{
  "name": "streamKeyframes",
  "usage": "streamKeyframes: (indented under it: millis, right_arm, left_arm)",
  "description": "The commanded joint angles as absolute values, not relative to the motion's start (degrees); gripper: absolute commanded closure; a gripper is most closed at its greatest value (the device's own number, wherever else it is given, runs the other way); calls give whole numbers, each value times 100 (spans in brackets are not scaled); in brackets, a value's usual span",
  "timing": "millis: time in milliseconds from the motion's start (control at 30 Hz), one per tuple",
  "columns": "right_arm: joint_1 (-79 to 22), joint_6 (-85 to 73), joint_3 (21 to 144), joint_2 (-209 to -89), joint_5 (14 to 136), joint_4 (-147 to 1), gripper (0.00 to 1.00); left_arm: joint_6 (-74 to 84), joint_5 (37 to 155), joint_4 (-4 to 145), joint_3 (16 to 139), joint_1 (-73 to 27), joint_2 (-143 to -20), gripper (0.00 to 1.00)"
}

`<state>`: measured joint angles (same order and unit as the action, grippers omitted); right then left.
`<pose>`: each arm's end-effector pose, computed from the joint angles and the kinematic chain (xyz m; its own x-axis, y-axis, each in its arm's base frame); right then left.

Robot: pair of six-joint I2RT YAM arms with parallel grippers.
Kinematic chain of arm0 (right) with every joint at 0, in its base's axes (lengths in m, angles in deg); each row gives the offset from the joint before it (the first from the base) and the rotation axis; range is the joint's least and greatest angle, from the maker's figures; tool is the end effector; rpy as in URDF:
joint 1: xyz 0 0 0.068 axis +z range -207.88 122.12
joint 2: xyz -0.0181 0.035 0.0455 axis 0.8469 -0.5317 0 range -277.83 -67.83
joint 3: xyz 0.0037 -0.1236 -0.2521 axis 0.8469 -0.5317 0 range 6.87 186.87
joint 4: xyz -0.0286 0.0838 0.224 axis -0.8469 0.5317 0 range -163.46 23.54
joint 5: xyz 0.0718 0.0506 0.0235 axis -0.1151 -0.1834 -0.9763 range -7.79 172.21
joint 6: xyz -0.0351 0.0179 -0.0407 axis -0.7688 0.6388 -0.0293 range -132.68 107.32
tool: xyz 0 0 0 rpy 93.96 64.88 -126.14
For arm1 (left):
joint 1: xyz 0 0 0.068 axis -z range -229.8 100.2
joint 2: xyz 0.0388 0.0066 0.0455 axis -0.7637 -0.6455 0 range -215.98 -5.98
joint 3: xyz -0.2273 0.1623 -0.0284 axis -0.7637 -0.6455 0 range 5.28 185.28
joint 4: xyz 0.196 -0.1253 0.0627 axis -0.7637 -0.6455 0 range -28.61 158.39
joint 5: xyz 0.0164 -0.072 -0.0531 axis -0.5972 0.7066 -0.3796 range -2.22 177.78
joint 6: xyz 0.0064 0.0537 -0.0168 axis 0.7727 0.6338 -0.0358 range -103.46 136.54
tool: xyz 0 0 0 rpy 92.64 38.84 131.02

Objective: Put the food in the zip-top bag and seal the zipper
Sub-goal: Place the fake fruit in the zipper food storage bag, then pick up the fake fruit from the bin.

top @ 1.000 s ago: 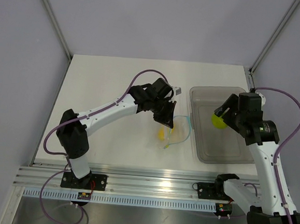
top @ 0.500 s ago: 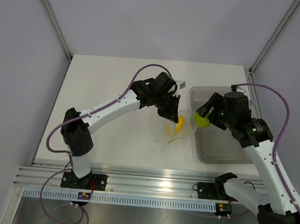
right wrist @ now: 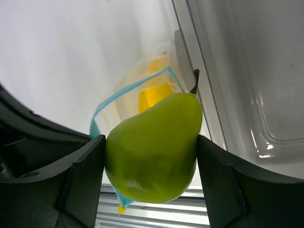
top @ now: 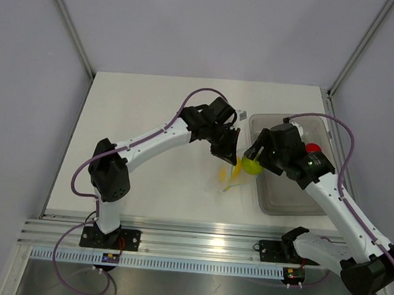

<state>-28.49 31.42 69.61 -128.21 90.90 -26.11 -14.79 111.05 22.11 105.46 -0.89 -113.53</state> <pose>0.1648 0.0859 0.3392 -0.7152 0.3866 -0.5822 0.1471 0.8977 0.4154 0.2486 -0.3090 0.3150 -0.8923 0.2962 -0.3407 0.4475 0.6807 -0.5800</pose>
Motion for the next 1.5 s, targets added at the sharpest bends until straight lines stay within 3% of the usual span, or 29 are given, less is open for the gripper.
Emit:
streamKeyframes:
  millis: [0, 100, 200, 300, 633, 733, 867, 1000, 1467]
  right_arm:
    - [-2791, 3346, 6814, -12865, 9425, -2899, 38]
    - [-2791, 3355, 6682, -12891, 9391, -2943, 34]
    - [-2773, 3285, 6681, -12996, 9241, -2934, 14]
    - [-2773, 3197, 6822, -13085, 9258, -2785, 3]
    - [-2826, 3048, 7287, -12505, 10935, -1819, 3]
    - [-3518, 2855, 7411, -12592, 10964, -1528, 4]
    - [-5028, 2100, 7227, -13135, 10340, -1983, 5]
    - [-5628, 1818, 7235, -13945, 10304, -2362, 4]
    - [-6183, 930, 7753, -15791, 10928, -3443, 1]
  left_arm:
    - [-1536, 11362, 2436, 10829, -75, -11207, 100]
    - [-1536, 11449, 2463, 10890, -93, -11189, 100]
    - [-1536, 11625, 2471, 11004, -128, -11259, 100]
    - [-1554, 11687, 2471, 11092, -146, -11303, 100]
    - [-1484, 11644, 2375, 11066, -277, -11260, 100]
    - [-1466, 11485, 2357, 10917, -348, -11163, 100]
    - [-1483, 11503, 2436, 10732, -400, -11031, 100]
    - [-1448, 11511, 2489, 10531, -400, -10882, 100]
    - [-1272, 11520, 2656, 10056, -400, -10609, 100]
